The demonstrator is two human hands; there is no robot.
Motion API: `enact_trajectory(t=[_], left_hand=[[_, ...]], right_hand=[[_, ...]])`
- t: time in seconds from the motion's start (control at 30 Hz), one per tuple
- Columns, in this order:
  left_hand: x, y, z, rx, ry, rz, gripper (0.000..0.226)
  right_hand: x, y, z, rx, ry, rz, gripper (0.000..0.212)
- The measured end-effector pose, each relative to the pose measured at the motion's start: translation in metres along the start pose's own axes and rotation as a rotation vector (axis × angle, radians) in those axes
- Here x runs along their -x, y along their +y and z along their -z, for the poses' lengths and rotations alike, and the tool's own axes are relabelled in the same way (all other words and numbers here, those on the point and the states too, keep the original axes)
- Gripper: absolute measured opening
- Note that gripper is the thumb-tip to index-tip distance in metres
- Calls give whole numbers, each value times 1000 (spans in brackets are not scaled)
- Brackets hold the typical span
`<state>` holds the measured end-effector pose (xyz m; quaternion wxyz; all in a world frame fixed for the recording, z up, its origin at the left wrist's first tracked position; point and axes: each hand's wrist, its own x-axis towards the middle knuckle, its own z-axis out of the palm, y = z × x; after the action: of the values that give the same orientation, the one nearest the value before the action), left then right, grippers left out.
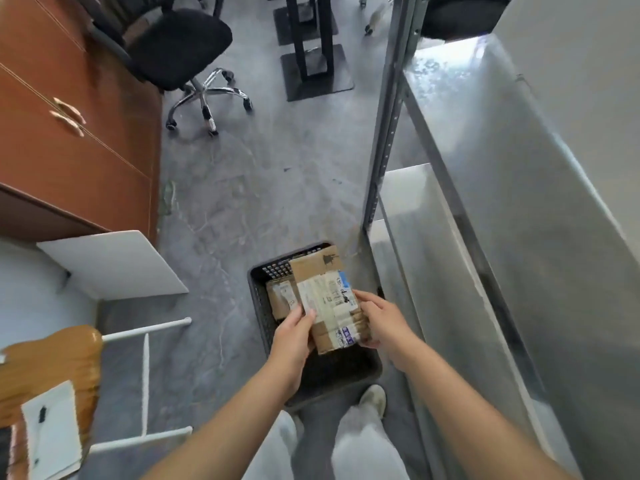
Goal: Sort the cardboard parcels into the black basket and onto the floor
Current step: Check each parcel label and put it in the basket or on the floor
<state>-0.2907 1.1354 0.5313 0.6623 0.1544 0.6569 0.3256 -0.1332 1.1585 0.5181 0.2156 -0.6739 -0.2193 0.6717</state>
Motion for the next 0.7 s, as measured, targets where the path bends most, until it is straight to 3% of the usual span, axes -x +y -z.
enact_trajectory(t=[0.2, 0.37, 0.57, 0.7], left_hand=[[-105, -50, 4, -42, -32, 218, 41], [-214, -105, 31, 22, -45, 335, 67], [-343, -153, 71, 11, 14, 311, 57], [-410, -183, 79, -1, 44, 324, 59]], right_hand=[[-97, 58, -2, -81, 61, -77, 21], [-208, 126, -31, 35, 85, -60, 35], [-347, 178, -82, 50, 86, -56, 46], [-415, 189, -105, 90, 191, -27, 49]])
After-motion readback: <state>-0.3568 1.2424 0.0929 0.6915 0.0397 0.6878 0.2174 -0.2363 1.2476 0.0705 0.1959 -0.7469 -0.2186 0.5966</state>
